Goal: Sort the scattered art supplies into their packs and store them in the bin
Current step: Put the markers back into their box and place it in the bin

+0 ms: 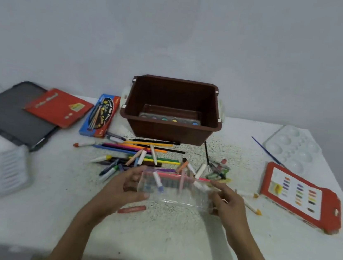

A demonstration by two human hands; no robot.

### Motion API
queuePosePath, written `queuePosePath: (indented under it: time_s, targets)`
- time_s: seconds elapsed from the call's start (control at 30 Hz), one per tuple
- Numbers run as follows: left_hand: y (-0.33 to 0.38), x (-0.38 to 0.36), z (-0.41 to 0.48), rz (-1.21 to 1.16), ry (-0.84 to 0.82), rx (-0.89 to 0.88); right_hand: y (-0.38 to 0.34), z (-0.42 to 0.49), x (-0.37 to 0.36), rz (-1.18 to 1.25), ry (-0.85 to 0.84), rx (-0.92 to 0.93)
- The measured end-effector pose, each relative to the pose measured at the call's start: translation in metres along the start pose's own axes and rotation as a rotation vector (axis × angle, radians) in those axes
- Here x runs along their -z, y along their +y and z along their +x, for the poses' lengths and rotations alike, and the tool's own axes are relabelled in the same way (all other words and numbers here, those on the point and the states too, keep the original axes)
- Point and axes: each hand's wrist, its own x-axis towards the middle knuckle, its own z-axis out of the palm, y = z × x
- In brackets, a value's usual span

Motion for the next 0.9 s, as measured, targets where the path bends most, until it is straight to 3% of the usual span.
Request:
queuePosePath:
  time_s: [0.13,0.43,0.73,0.9]
  targets:
    - [-0.011,0.025,-0.022,0.073,-0.061,-0.054,0.003,-0.010,-0.027,-0.009,-0.019,-0.024]
    - [-0.011,0.023,-0.036,-0.207,-0.079,-0.220,-0.002,-0.026,-0.077,-0.013,-0.163,-0.057]
    - [-0.007,0.012,-0.023,-0.053,-0.052,-0.258,-0.008,-0.031,-0.099,-0.004,-0.194,-0.104]
    - [0.001,0.023,-0.014,0.213,-0.072,-0.351,-0.018,-0.032,-0.085,0.091,-0.191,-0.097]
